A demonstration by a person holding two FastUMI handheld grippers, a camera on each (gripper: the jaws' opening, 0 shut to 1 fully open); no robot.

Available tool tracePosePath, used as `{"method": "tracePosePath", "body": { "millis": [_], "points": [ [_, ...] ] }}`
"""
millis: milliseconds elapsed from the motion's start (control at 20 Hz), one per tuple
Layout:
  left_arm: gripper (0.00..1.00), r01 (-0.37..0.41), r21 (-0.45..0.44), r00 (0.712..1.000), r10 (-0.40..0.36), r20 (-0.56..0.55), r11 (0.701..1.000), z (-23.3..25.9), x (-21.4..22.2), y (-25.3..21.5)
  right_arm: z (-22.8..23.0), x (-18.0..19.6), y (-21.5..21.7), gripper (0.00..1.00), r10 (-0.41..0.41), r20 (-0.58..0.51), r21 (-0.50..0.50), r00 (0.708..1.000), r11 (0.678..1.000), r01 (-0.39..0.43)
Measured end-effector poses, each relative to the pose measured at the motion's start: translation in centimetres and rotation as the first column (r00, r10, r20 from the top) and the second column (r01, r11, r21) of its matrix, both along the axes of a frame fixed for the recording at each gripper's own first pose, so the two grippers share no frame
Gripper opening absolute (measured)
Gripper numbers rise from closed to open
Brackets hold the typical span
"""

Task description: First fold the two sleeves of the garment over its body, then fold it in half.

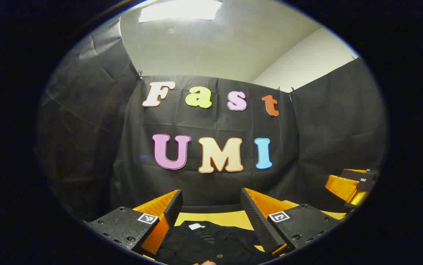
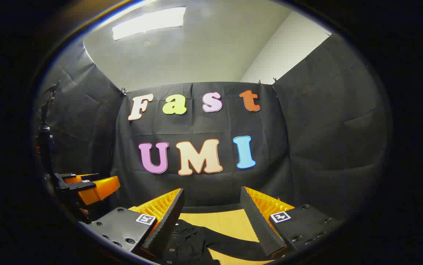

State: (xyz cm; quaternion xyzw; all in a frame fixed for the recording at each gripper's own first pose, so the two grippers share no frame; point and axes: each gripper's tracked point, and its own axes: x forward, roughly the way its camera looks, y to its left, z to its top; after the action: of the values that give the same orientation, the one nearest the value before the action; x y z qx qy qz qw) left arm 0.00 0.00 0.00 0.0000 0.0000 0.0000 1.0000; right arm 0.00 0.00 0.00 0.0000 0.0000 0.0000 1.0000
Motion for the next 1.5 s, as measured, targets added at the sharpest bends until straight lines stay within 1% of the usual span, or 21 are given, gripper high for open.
{"method": "tracePosePath", "body": {
  "millis": [150,200,250,350,400,450,550,600,700,800,900,950,1000,1150,1200,1250,1300,1350,1400,1450,1500],
  "points": [
    [0.96,-0.026,0.005,1.000,0.026,0.014,1.000,0.2,-0.2,0.9,0.5,0.0,-0.1,0.96,-0.002,0.019,-0.008,1.000,1.000,0.002],
    [0.96,-0.040,0.006,0.999,0.040,0.019,0.999,0.4,-0.2,1.4,0.6,-0.1,0.3,0.94,0.007,0.030,-0.016,1.000,1.000,-0.007],
    [0.93,-0.050,0.009,0.998,0.050,0.024,0.999,0.5,-0.4,1.9,0.8,0.0,1.0,0.99,0.021,0.037,-0.021,0.999,1.000,-0.020],
    [0.96,-0.069,0.026,0.997,0.069,0.027,0.997,0.6,-0.5,3.1,0.4,0.3,2.1,0.94,0.043,0.041,-0.033,0.998,0.999,-0.042],
    [0.93,-0.078,0.035,0.997,0.077,0.030,0.996,0.7,-0.5,3.8,0.1,0.6,2.6,0.96,0.051,0.039,-0.036,0.998,0.998,-0.049],
    [0.96,-0.086,0.042,0.996,0.085,0.032,0.995,0.8,-0.7,4.5,0.0,0.8,3.3,0.94,0.060,0.034,-0.037,0.998,0.998,-0.059],
    [0.96,-0.107,0.049,0.994,0.106,0.029,0.993,0.5,-0.7,5.9,-0.5,1.0,4.3,0.94,0.076,0.025,-0.040,0.997,0.996,-0.075],
    [0.93,-0.115,0.046,0.993,0.114,0.025,0.992,0.4,-0.6,6.5,-0.6,1.3,4.8,0.94,0.082,0.020,-0.041,0.996,0.996,-0.081],
    [0.96,-0.127,0.045,0.992,0.126,0.011,0.991,-0.2,-0.5,7.5,-0.8,1.7,5.6,0.94,0.087,0.013,-0.042,0.996,0.995,-0.086],
    [0.96,-0.126,0.049,0.992,0.126,0.002,0.991,-0.6,-0.3,8.5,-1.1,2.2,6.3,0.97,0.086,0.011,-0.050,0.996,0.995,-0.085],
    [0.96,-0.119,0.052,0.993,0.119,-0.003,0.992,-0.9,0.1,9.3,-1.2,2.5,7.0,0.94,0.078,0.008,-0.054,0.997,0.995,-0.078],
    [0.93,-0.114,0.052,0.993,0.115,-0.005,0.992,-1.1,0.2,9.7,-1.4,2.6,7.3,0.94,0.074,0.007,-0.053,0.997,0.996,-0.073],
    [0.96,-0.107,0.049,0.994,0.108,-0.008,0.993,-1.1,0.3,10.0,-1.6,2.7,7.7,0.94,0.071,0.004,-0.052,0.997,0.996,-0.071],
    [0.96,-0.083,0.031,0.997,0.083,-0.004,0.996,-1.6,0.5,10.8,-1.7,2.5,8.8,0.94,0.051,0.005,-0.050,0.999,0.997,-0.051],
    [0.93,-0.074,0.026,0.997,0.074,-0.006,0.997,-1.8,0.4,11.0,-1.4,2.2,9.2,0.96,0.046,0.013,-0.046,0.999,0.998,-0.046],
    [0.96,-0.066,0.023,0.998,0.066,-0.010,0.998,-2.1,0.4,11.2,-1.2,2.0,9.5,0.94,0.043,0.023,-0.049,0.999,0.998,-0.042],
    [0.93,-0.063,0.020,0.998,0.063,-0.016,0.998,-2.2,0.4,11.3,-1.2,1.8,9.6,0.94,0.040,0.026,-0.058,0.999,0.998,-0.038],
    [0.96,-0.066,0.016,0.997,0.066,-0.028,0.998,-2.6,0.4,11.4,-1.3,1.8,9.5,0.94,0.040,0.021,-0.068,0.999,0.997,-0.038],
    [0.93,-0.071,0.010,0.997,0.071,-0.032,0.997,-2.5,0.4,11.4,-1.5,1.8,9.4,0.96,0.041,0.021,-0.079,0.999,0.996,-0.039],
    [0.97,-0.080,0.003,0.996,0.080,-0.028,0.997,-2.3,0.4,11.3,-1.5,1.9,8.8,0.96,0.037,0.018,-0.088,0.999,0.996,-0.035],
    [0.96,-0.090,0.001,0.996,0.090,-0.023,0.996,-2.0,0.4,11.3,-1.6,1.9,7.9,0.96,0.029,0.010,-0.091,1.000,0.995,-0.028]
  ]
}}
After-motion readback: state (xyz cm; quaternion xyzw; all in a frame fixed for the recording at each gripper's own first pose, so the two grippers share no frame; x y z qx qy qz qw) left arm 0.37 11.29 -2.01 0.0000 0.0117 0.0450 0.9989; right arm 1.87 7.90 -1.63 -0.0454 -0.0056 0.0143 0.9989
